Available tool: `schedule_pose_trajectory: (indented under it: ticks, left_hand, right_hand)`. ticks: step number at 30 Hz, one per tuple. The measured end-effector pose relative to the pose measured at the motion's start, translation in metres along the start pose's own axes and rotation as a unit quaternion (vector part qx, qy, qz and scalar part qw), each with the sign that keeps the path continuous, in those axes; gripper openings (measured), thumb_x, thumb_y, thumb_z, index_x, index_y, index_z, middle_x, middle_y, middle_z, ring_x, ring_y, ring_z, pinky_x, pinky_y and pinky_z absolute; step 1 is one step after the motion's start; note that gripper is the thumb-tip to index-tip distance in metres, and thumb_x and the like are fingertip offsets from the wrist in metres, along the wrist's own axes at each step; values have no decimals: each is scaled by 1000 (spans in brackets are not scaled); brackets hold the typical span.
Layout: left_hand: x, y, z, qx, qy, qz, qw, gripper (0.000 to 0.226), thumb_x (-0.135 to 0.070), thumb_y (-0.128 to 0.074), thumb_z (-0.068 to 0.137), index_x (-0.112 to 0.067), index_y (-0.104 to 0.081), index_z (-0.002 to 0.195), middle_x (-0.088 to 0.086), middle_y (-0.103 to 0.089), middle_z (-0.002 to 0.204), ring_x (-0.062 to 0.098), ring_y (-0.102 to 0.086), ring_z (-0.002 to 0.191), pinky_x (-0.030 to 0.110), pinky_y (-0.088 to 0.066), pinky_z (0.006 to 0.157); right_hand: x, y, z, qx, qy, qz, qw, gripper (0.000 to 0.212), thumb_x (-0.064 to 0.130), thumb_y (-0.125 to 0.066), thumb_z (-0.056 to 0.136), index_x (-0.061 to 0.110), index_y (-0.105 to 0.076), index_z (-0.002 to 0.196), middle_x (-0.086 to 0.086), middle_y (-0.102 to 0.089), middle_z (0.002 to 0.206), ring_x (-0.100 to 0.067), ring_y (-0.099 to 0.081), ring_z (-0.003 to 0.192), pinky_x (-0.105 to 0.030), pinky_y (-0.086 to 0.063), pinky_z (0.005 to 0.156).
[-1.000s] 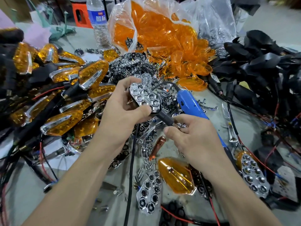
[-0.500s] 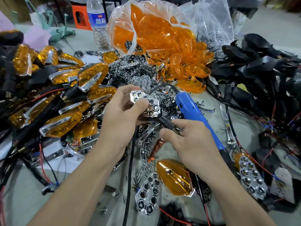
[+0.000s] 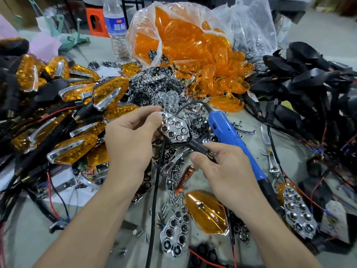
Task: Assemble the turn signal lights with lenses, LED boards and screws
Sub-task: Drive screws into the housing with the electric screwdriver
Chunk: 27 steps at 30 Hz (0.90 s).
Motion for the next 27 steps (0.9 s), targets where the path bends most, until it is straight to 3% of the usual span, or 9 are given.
schedule_pose_trajectory:
  ticks: [2,4,6,9,13,17,20,24,27]
  left_hand:
    - [-4,3,1,-9,-23,4,1000,16,-16,-81,88,-32,-83,90,-10,-80,91,8,-76,90,25,-60,81]
    - [-9,1,1,-1,-36,-1,999,19,-12,-82,87,-31,-82,89,-11,-81,92,5,-75,92,16,-57,82]
    - [-9,0,2,10,-21,-14,1000,19,-8,-79,87,-28,-82,87,-10,-81,93,4,-75,95,12,-55,82]
    - [-1,-3,3,33,40,-45,998,25,-8,-75,89,-28,-84,75,-6,-81,96,5,-74,102,21,-53,93]
    - [5,-1,3,42,90,-47,994,24,-12,-74,90,-28,-84,75,-8,-81,101,1,-72,103,30,-47,103]
    - [15,2,5,32,126,-43,991,10,-12,-73,91,-15,-81,95,-7,-81,102,0,-73,98,34,-48,106]
    - [18,3,5,24,137,-43,989,13,-9,-72,92,-16,-82,88,-4,-81,99,3,-74,97,33,-50,105]
    - [21,6,6,36,159,-63,985,23,-10,-68,95,-19,-85,81,-2,-81,106,12,-72,110,35,-49,108]
    - [23,-2,2,64,171,-46,982,16,-13,-67,95,-13,-81,102,-6,-80,109,12,-70,113,36,-46,112]
  right_hand:
    - [-1,-1,-1,0,2,-3,1000,15,40,-73,94,35,-73,80,-3,-70,72,-10,-64,58,-22,-43,52]
    - [-4,-1,-1,-4,-6,-6,1000,16,41,-73,94,33,-74,80,-1,-74,80,-12,-67,79,-17,-48,61]
    - [-5,-1,-1,-9,-10,-8,1000,15,40,-73,95,33,-74,81,-2,-74,76,-17,-65,76,-24,-49,65]
    - [-3,0,-2,-16,-4,-19,1000,16,37,-74,94,31,-73,80,2,-69,65,-19,-59,60,-27,-44,56]
    - [-2,3,-4,-21,-6,-44,999,18,38,-73,94,33,-69,78,12,-48,49,-9,-40,44,-18,-36,44]
    - [0,7,-5,-21,-6,-77,997,12,40,-73,94,32,-71,86,18,-52,51,-9,-45,47,-17,-38,47]
    - [2,9,-6,-29,-6,-124,992,10,45,-72,94,35,-70,95,8,-52,53,-14,-47,50,-23,-35,48]
    - [4,12,-7,-38,1,-151,988,11,44,-70,96,34,-68,97,6,-50,58,-19,-51,60,-37,-45,58]
    - [2,11,-6,-39,-6,-128,991,13,44,-73,93,32,-69,95,16,-56,59,-15,-49,56,-24,-39,50]
Point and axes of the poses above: each hand's wrist, its own z-axis towards the middle knuckle, its own y-axis out of the back of the hand, x = y × z, the point moved 10 cm from there along z, towards the middle knuckle
